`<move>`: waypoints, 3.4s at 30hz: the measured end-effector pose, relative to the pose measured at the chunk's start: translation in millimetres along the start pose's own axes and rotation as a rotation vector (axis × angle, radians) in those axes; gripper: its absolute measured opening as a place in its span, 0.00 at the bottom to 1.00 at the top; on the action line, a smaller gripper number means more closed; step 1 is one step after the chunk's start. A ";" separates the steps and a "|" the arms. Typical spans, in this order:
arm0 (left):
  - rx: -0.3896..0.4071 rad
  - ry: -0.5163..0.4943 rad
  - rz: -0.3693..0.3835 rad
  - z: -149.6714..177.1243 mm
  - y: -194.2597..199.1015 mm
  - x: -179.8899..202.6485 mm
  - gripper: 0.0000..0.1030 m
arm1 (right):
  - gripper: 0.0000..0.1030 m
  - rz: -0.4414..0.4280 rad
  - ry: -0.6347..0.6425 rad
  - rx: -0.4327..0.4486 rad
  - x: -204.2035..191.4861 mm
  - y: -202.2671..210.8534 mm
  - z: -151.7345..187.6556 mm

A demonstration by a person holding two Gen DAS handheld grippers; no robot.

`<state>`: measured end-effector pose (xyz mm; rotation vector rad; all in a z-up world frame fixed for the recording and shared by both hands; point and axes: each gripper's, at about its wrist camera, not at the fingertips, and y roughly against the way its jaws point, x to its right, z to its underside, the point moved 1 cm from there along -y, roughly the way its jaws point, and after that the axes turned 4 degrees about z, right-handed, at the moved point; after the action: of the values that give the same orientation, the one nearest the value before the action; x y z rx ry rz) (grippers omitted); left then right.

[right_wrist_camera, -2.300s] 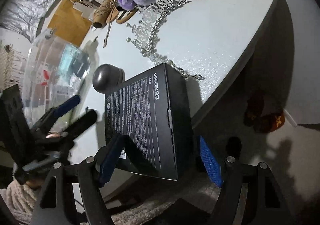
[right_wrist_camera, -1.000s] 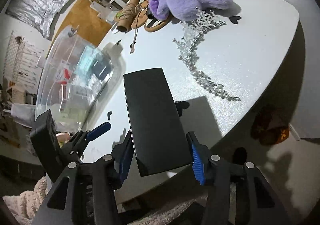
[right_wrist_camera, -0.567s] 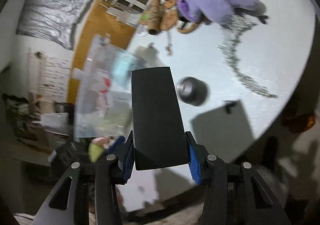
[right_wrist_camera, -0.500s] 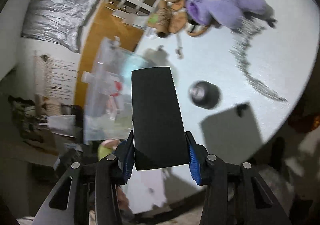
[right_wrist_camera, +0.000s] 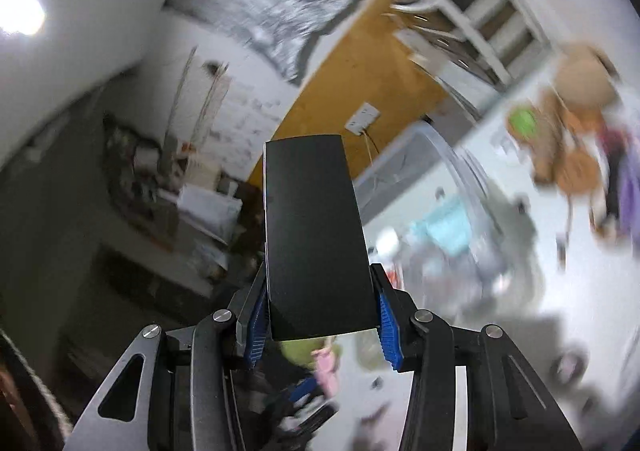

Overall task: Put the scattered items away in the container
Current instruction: 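Carry the black box with the right gripper over the clear box, then lower the black box into the clear box and open the right gripper, then withdraw the right tool up and away from the clear box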

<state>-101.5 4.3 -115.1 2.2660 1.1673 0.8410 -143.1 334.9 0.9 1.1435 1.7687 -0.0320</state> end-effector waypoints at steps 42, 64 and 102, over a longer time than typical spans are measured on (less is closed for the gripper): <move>0.063 0.405 -0.327 -29.2 -19.5 -71.8 0.89 | 0.59 0.368 1.210 -1.061 22.4 -314.5 -58.9; 0.087 0.388 -0.319 -31.3 -12.8 -75.8 0.89 | 0.41 0.239 1.391 -1.250 8.9 -354.4 39.6; 0.148 0.276 -0.368 -50.1 19.0 -33.2 0.99 | 1.00 0.287 0.870 -0.185 -64.6 -160.6 -6.9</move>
<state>-140.8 -27.9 -77.8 1.9915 1.7574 0.9631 -256.5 205.5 -20.0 1.3669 2.2465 0.9025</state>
